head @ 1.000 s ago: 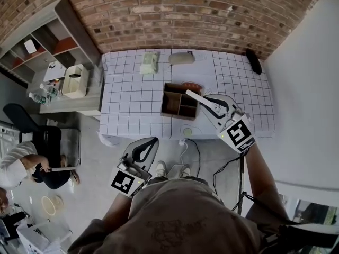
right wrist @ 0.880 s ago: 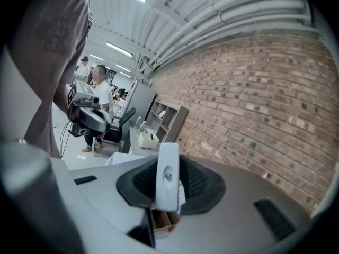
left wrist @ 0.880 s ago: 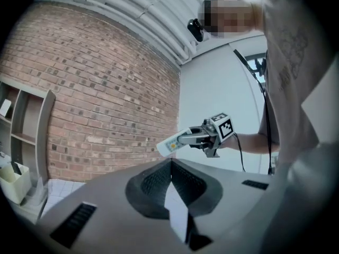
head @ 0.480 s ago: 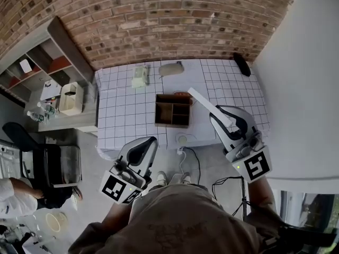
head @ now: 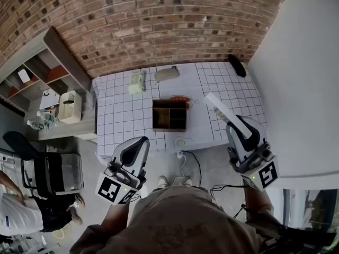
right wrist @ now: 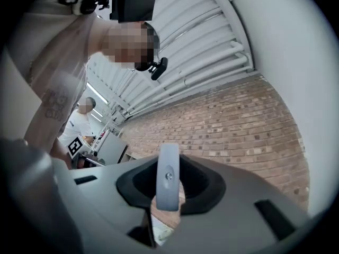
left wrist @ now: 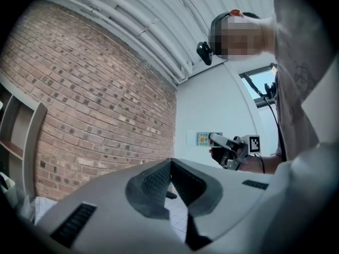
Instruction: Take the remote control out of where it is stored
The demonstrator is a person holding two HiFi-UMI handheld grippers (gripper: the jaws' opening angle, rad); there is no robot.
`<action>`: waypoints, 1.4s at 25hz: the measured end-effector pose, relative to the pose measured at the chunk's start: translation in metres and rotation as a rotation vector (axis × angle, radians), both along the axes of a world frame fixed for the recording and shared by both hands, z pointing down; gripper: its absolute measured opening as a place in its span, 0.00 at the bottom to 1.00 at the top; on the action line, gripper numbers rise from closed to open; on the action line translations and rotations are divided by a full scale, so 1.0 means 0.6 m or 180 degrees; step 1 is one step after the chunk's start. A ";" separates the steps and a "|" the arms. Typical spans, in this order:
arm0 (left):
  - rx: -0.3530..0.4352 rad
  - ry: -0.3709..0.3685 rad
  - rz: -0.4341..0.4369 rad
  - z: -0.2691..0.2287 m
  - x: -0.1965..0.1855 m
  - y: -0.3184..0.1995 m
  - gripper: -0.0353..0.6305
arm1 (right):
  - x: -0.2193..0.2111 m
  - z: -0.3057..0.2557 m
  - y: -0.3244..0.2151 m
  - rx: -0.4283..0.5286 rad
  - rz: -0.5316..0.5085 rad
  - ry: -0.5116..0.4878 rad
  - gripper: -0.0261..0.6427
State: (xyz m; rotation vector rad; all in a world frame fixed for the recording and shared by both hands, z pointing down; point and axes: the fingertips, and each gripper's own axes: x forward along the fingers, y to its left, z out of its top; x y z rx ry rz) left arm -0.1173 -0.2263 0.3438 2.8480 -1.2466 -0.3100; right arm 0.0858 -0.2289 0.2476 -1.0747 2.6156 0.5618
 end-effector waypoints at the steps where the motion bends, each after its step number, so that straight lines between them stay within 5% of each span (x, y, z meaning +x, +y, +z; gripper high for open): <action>1: -0.0008 0.0017 -0.0011 0.000 -0.003 -0.001 0.06 | 0.009 0.007 -0.003 0.0007 0.0030 -0.0018 0.17; 6: -0.0121 0.0291 -0.0015 -0.006 -0.021 -0.007 0.06 | 0.042 0.076 -0.014 -0.0318 0.0177 -0.0128 0.16; 20: -0.0251 0.0065 -0.0110 0.058 -0.012 -0.017 0.06 | 0.058 0.169 -0.019 -0.1035 0.0112 -0.0848 0.16; 35: -0.0290 -0.0237 -0.0109 0.110 0.012 -0.029 0.06 | 0.059 0.230 -0.044 -0.1173 0.0121 -0.0527 0.16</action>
